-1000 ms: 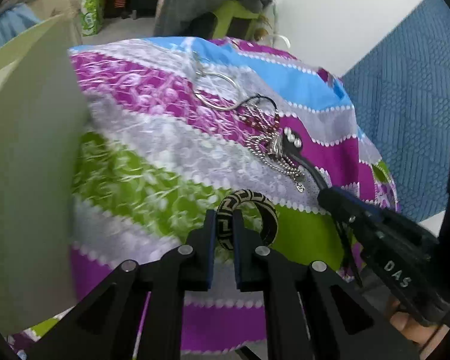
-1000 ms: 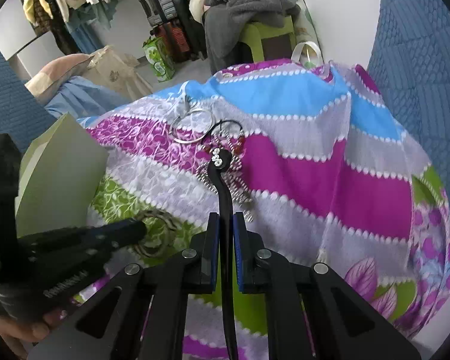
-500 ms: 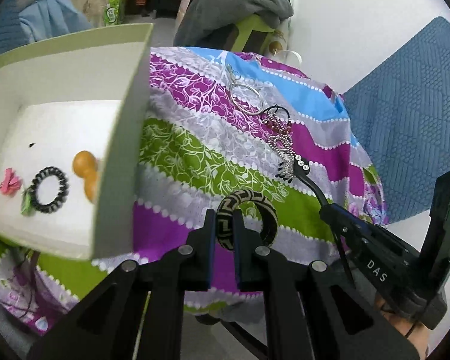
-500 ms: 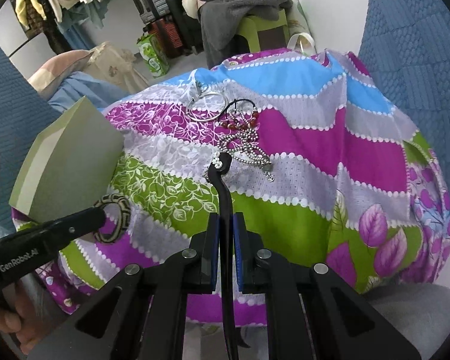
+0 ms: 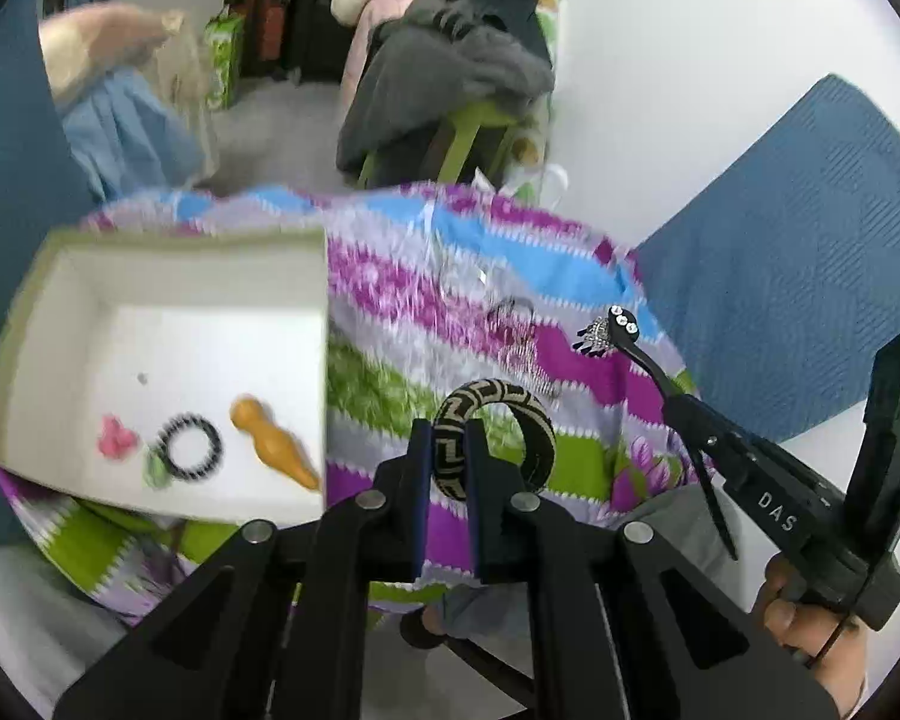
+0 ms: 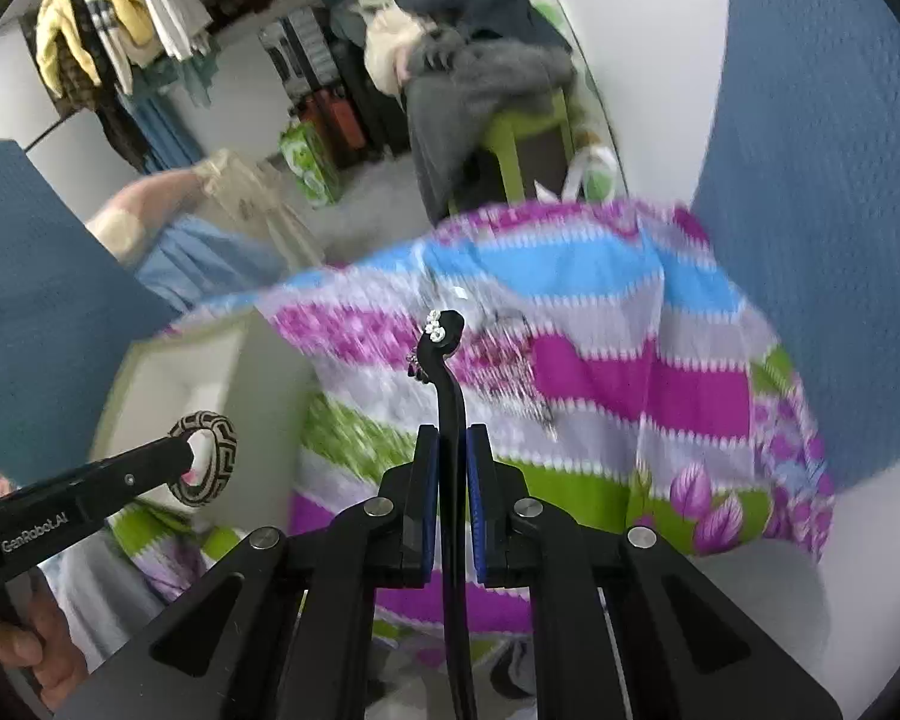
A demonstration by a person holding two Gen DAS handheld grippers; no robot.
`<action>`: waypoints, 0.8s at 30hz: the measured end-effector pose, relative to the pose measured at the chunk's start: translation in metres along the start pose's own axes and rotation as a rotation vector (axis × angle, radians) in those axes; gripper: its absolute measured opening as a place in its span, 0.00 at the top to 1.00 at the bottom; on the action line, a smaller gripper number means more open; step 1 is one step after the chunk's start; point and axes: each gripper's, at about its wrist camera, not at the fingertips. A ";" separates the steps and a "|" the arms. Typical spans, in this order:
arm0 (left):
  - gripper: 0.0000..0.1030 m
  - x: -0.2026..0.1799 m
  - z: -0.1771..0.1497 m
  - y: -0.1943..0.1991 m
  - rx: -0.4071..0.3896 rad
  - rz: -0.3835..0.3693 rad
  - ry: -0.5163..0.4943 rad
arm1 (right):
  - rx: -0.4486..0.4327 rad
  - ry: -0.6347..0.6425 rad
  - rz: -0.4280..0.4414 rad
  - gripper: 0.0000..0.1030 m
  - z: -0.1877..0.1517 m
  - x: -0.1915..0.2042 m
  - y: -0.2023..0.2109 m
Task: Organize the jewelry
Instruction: 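Carry the bangle with the left tool while the right tool carries the hair pin over the box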
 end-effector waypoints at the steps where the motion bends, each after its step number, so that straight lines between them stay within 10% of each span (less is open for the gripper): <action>1: 0.90 0.000 0.006 0.007 -0.010 -0.002 -0.005 | -0.011 0.001 0.003 0.93 0.006 0.004 0.005; 14: 0.90 0.021 0.073 0.101 -0.149 0.030 -0.068 | -0.193 0.044 0.029 0.95 0.082 0.080 0.069; 24: 0.90 0.091 0.053 0.097 -0.116 0.045 0.033 | -0.039 0.030 0.016 0.94 0.052 0.069 -0.006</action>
Point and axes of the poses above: each gripper's, at about its wrist camera, not at the fingertips, and y roughly against the way its jaws point, x to its left, z to its top, and after that the axes turned 5 degrees about -z, right-handed
